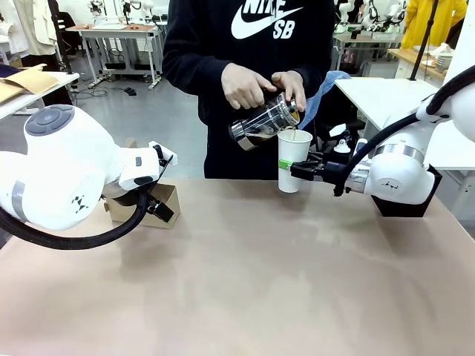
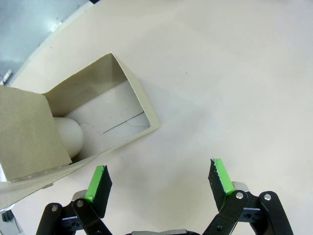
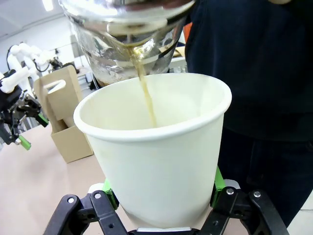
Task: Pour a drink into a cup and package it in a carrier.
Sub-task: When a person places the Paper Cup Lid on the 600 ml Paper Cup , lift the 600 ml Paper Cup.
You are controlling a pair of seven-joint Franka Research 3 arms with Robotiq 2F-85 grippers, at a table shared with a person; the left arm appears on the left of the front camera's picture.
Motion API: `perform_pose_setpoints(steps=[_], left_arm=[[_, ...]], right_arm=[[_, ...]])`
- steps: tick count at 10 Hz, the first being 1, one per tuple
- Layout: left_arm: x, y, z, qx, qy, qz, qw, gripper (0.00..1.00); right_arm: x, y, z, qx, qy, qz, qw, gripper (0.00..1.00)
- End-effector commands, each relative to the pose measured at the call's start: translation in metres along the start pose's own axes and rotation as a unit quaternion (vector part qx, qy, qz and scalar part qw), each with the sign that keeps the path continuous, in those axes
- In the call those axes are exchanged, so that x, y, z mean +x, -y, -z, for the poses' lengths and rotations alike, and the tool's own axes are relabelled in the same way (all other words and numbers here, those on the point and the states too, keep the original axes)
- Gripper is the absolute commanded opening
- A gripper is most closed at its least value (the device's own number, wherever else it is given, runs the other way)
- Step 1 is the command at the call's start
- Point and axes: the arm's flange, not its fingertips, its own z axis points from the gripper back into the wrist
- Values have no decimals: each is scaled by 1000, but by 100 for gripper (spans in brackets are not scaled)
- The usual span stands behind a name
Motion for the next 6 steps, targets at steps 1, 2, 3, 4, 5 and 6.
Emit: perform_pose_setpoints(steps=[1,2,3,4,5,6], left_arm=[[0,-1,0,-1,1,-1,1000,100],[0,-1,0,-1,1,-1,1000,100],[0,-1,0,-1,1,-1,1000,100],[0,-1,0,-1,1,-1,1000,100],[0,-1,0,-1,1,-1,1000,100],[0,-1,0,-1,1,-1,1000,100]], right_arm=[[4,-4,0,2,2,0,1000,80],[4,-4,0,2,2,0,1000,80],[4,-4,0,2,2,0,1000,80],[4,-4,0,2,2,0,1000,80],[4,-4,0,2,2,0,1000,80],[4,-4,0,2,2,0,1000,80]])
